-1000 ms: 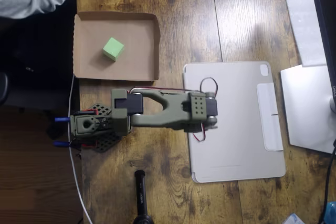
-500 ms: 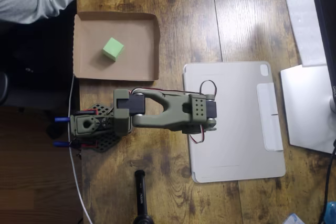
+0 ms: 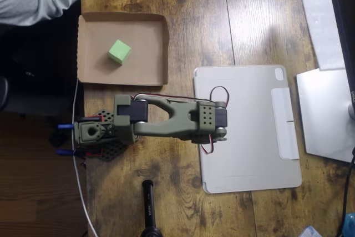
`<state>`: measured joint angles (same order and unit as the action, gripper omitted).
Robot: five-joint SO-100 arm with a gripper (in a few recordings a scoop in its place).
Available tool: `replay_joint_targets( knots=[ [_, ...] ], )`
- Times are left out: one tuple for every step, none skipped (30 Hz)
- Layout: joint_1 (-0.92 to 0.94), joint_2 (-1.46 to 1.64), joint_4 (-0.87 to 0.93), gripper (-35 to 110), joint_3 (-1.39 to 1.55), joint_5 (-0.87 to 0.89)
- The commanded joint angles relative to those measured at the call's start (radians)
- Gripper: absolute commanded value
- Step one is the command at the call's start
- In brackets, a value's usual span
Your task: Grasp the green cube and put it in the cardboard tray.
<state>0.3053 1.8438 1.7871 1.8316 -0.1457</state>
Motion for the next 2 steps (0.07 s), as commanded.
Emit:
replay_joint_targets(
  knots=[
    [0.005,0.037,0.011,1,0.017,-0.009],
    [0.002,0.028,0.011,1,0.017,-0.009]
  ],
)
